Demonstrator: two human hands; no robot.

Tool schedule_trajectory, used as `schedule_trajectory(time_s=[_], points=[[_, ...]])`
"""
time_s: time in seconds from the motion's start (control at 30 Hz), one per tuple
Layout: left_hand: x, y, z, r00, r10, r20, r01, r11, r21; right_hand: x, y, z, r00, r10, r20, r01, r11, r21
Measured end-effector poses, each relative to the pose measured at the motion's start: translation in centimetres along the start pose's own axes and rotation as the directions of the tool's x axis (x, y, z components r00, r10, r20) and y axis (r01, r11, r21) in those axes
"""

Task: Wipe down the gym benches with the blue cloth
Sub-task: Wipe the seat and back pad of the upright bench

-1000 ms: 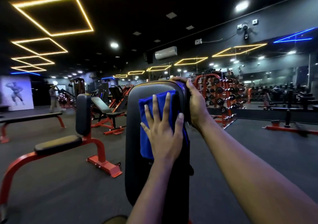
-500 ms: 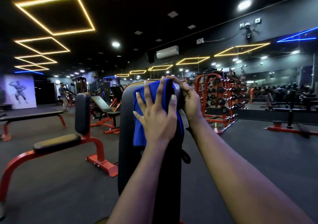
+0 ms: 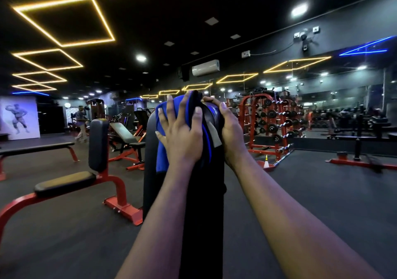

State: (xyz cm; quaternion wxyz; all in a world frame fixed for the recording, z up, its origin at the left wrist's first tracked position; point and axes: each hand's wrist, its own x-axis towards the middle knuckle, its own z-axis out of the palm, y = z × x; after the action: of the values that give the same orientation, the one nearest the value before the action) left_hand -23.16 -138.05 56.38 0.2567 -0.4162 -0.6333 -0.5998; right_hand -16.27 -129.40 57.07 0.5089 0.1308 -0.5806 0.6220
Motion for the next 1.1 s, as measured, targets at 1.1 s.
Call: schedule_trajectory(time_s=[1.1], points=[[-0.1, -4.9, -0.6, 0.992, 0.129, -0.015, -0.13, 0.99, -0.057, -1.4, -0.6, 1.9, 0.971, -0.104, -0.216, 0.027, 0.943, -0.332]])
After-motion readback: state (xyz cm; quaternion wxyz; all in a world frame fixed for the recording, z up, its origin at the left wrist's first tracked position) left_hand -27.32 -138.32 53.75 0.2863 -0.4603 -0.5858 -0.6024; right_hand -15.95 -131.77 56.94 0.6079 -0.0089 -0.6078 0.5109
